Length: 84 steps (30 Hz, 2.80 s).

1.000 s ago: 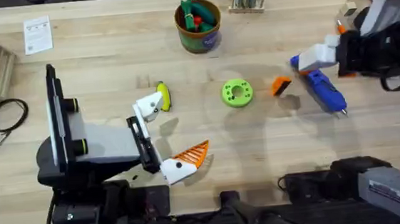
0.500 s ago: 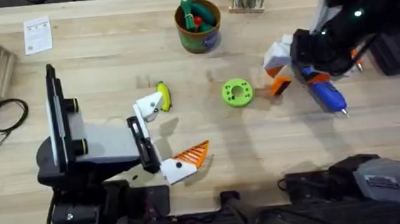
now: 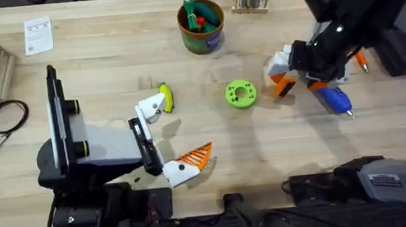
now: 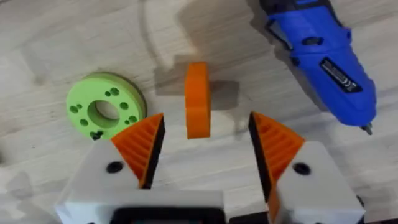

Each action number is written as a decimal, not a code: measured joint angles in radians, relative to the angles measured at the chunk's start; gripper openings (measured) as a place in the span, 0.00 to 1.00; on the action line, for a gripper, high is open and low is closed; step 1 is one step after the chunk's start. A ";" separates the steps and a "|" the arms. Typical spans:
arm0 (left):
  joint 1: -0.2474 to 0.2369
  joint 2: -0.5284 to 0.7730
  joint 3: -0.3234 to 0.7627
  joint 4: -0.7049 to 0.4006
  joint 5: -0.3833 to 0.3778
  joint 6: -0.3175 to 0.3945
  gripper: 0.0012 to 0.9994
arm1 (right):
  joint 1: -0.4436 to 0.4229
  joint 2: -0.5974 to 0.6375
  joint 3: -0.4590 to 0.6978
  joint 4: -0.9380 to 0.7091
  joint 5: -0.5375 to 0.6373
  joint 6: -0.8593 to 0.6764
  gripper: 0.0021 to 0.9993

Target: Pick up the gripper from the table and insert it into the empty holder that is missing its gripper. Then pick up a screw, insert it into the mounting hole, and use the screwdriver to tighten it. Finally, clean up the table by picking up the vegetable and placing it into the bucket.

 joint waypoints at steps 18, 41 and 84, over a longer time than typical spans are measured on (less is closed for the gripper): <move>0.000 0.000 0.000 0.000 0.000 0.000 0.99 | 0.016 0.100 -0.019 0.053 0.000 -0.024 0.73; 0.000 0.000 0.000 0.000 0.000 0.000 0.99 | 0.015 0.067 -0.009 0.032 0.003 -0.041 0.27; 0.000 0.000 0.000 0.000 0.000 0.000 0.99 | 0.112 -0.698 -0.529 0.860 -0.819 0.050 0.01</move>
